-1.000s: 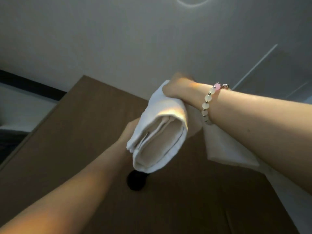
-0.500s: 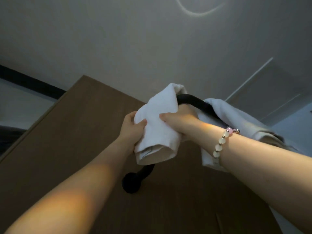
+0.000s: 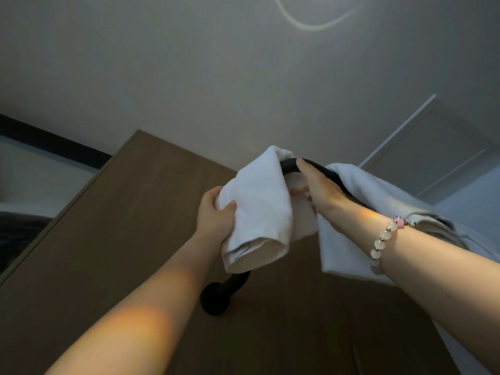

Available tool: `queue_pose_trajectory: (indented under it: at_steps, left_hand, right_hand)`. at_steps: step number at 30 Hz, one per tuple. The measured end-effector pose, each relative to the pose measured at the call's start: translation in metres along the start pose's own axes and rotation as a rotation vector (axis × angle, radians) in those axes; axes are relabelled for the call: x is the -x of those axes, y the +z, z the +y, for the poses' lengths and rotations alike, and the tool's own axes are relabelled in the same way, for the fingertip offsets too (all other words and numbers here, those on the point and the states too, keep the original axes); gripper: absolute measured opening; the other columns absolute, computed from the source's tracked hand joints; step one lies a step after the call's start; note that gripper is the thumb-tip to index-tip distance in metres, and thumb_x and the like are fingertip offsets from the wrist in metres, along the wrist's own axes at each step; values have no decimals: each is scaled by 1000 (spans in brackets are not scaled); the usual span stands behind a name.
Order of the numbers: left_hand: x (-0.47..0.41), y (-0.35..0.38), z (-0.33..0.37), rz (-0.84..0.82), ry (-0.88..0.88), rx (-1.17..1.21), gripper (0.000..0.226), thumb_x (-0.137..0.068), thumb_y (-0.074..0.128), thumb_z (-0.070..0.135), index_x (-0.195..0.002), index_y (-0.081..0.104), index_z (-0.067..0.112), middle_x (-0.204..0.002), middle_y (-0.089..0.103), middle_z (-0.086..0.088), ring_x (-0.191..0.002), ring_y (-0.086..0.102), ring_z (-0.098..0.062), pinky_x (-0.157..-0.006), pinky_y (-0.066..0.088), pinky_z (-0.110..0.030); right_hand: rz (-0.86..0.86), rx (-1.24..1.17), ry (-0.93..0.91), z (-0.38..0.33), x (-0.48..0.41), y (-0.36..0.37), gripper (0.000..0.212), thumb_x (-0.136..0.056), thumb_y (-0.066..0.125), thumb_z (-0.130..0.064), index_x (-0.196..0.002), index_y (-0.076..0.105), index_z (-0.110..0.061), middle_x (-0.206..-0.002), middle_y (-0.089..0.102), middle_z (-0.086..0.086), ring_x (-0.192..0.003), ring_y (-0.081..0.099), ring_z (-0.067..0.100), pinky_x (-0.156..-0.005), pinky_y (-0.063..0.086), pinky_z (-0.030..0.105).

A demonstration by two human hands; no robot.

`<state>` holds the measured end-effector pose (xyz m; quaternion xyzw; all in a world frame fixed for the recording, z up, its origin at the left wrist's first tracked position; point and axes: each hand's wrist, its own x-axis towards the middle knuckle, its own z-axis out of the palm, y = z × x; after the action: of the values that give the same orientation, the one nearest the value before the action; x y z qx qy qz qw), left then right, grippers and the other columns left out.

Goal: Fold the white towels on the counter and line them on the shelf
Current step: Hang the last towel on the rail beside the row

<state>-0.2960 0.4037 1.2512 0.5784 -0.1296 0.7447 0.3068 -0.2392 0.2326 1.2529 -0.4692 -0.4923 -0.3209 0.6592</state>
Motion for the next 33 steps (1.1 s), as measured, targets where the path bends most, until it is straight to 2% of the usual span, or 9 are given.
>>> queue_pose_trajectory:
  at_steps: [3, 4, 8, 11, 15, 19, 23, 28, 33]
  left_hand:
    - [3, 1, -3, -12, -13, 17, 45, -91, 56, 14, -134, 41, 14, -125, 50, 1, -107, 46, -12, -95, 40, -30]
    - [4, 1, -4, -13, -17, 25, 45, -91, 56, 15, -134, 41, 15, -127, 50, -1, -109, 48, -13, -97, 41, -32]
    - [6, 2, -5, -20, -62, 70, 45, -91, 57, 17, -134, 41, 16, -128, 52, -4, -115, 51, -20, -100, 44, -40]
    - [6, 1, -5, -43, -101, 112, 45, -91, 58, 20, -133, 43, 17, -126, 54, -3, -114, 54, -21, -99, 46, -41]
    - [4, 3, 0, -63, -121, 98, 41, -94, 53, 20, -134, 45, 16, -126, 55, -4, -110, 54, -20, -90, 47, -36]
    - [3, 7, 6, -99, -169, 127, 33, -97, 46, 21, -129, 50, 13, -120, 58, -4, -104, 58, -20, -71, 47, -26]
    - [14, 16, 9, -115, -253, 180, 34, -98, 46, 32, -120, 52, 6, -95, 59, 0, -76, 55, -9, -54, 39, -20]
    - [34, 15, 5, -165, -540, 329, 72, -80, 67, 49, -131, 45, 4, -113, 63, -11, -91, 64, -26, -72, 53, -35]
    - [44, 15, -4, -248, -458, 304, 53, -91, 57, 40, -130, 51, 4, -117, 64, -10, -103, 62, -27, -94, 49, -38]
  right_hand:
    - [-129, -76, -25, -8, 1, 3, 44, -86, 50, -60, -88, 65, -19, -80, 65, -1, -77, 60, 15, -66, 42, 29]
    - [-180, -75, -15, -12, 4, 8, 48, -82, 53, -64, -94, 65, -19, -83, 65, 0, -77, 60, 15, -65, 41, 28]
    - [-323, 43, 90, -15, 12, 34, 105, -33, 68, -80, -116, 55, -17, -112, 63, 5, -105, 60, 23, -97, 43, 40]
    - [-263, 176, 73, -8, 12, 34, 67, -60, 74, -65, -102, 52, -17, -93, 61, 0, -99, 59, 21, -97, 43, 40]
    - [-227, 275, 24, 6, 16, 7, 46, -75, 74, -44, -99, 47, -14, -81, 54, -4, -73, 53, 13, -65, 44, 26]
    - [-154, 320, -11, 14, 23, -1, 40, -78, 72, -39, -102, 60, -9, -93, 65, 3, -85, 63, 20, -74, 52, 32]
    - [-42, 288, -2, 16, 32, -1, 27, -78, 72, -34, -91, 61, -13, -86, 65, 3, -85, 63, 24, -74, 53, 35]
    - [-38, 229, 28, 16, 39, -9, 21, -79, 73, -31, -77, 57, -18, -80, 64, 2, -78, 63, 22, -68, 52, 34]
    - [-16, 107, 71, 19, 42, -6, 22, -76, 76, -28, -81, 57, -18, -83, 64, 4, -77, 64, 23, -71, 56, 39]
